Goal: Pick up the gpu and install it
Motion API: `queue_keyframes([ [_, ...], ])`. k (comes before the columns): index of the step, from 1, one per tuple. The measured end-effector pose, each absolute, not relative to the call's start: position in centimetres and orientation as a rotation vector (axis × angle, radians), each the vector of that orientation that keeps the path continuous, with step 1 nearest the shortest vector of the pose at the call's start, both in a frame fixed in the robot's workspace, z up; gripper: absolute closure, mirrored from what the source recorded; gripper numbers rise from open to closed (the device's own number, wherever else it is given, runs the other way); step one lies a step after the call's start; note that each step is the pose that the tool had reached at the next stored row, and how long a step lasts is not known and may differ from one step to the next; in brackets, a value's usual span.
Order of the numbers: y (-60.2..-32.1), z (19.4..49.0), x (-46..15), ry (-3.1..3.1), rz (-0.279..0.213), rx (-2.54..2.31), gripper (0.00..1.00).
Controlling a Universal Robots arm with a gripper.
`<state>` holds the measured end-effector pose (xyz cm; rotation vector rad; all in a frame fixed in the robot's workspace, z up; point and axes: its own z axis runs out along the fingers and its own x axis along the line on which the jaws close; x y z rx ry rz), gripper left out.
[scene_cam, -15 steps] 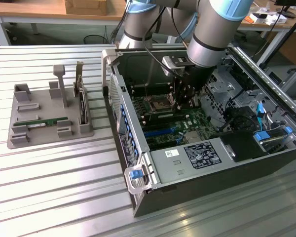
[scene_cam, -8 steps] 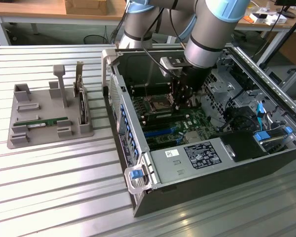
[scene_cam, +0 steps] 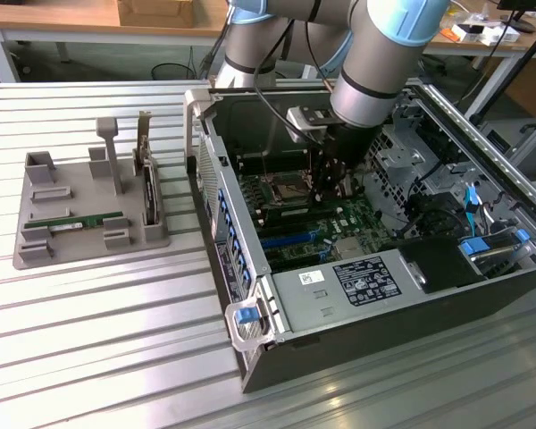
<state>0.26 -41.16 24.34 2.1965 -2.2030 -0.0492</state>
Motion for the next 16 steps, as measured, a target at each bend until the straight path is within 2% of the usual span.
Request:
queue_keyframes([
  [10, -41.2, 23.7, 0.3, -2.203, -0.049, 2.196, 0.88],
  [12, -41.2, 23.7, 0.3, -2.203, -0.049, 2.196, 0.87],
  [13, -41.2, 23.7, 0.3, -2.203, -0.049, 2.196, 0.81],
  [16, -41.1, 25.1, 0.3, -2.203, -0.049, 2.196, 0.81],
])
